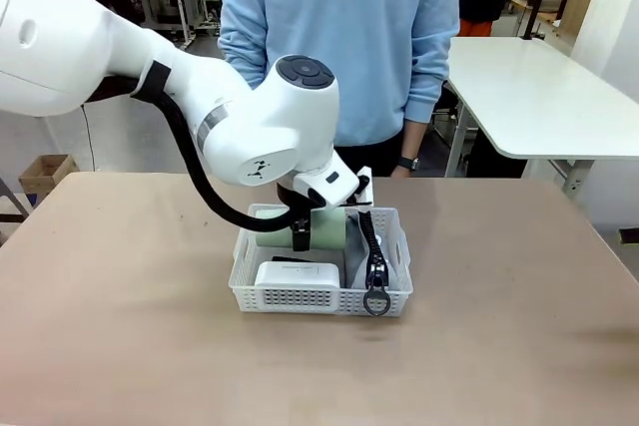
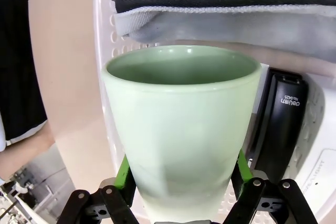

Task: Efficiently arrange items inside the basket to fit them all.
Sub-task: Pick up the Reusable plastic cup and place it inside the Organizing basket.

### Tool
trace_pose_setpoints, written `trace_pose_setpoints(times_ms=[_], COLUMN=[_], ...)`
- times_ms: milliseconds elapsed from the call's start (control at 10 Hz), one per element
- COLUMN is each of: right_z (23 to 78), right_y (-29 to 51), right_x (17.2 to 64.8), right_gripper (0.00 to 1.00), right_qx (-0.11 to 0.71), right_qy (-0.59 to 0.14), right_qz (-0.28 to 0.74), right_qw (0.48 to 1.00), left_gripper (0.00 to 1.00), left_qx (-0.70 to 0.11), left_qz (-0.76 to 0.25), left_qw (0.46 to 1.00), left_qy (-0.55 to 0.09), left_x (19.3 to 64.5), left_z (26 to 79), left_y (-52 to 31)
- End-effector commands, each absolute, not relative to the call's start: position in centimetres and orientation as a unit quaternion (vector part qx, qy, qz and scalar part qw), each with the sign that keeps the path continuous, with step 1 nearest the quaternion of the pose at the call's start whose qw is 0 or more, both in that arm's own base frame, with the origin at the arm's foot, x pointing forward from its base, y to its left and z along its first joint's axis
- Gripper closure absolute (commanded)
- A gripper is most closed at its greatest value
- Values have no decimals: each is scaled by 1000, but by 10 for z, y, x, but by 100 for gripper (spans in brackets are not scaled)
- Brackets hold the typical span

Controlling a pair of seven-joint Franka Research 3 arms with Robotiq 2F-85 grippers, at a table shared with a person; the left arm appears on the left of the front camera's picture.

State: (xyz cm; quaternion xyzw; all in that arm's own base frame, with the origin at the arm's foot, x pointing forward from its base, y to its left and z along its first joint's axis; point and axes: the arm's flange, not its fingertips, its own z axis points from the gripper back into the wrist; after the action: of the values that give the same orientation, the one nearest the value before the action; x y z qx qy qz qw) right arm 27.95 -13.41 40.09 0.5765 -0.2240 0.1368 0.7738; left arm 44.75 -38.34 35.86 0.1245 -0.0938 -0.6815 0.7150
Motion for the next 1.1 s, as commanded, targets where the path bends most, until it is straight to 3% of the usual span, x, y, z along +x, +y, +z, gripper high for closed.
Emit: trace_pose_setpoints(times_ms=[0, 700, 800, 1000], right_z=[402, 402, 402, 402], right_y=[-134, -134, -134, -134], right_x=[279, 279, 279, 279], right_gripper=[0, 0, 0, 0], right_qx=[579, 579, 579, 579], right_qy=[-230, -230, -230, -230], right_qz=[141, 141, 141, 141], right_qw=[769, 769, 769, 769], left_gripper=[15, 15, 0, 0], left_qx=[143, 144, 146, 144], left_qz=[-670, -674, -677, -676], left_qw=[723, 721, 718, 719], left_qy=[-90, -73, -72, -74], left_x=[452, 455, 455, 455], left_z=[358, 351, 352, 353], left_y=[-392, -396, -395, -394])
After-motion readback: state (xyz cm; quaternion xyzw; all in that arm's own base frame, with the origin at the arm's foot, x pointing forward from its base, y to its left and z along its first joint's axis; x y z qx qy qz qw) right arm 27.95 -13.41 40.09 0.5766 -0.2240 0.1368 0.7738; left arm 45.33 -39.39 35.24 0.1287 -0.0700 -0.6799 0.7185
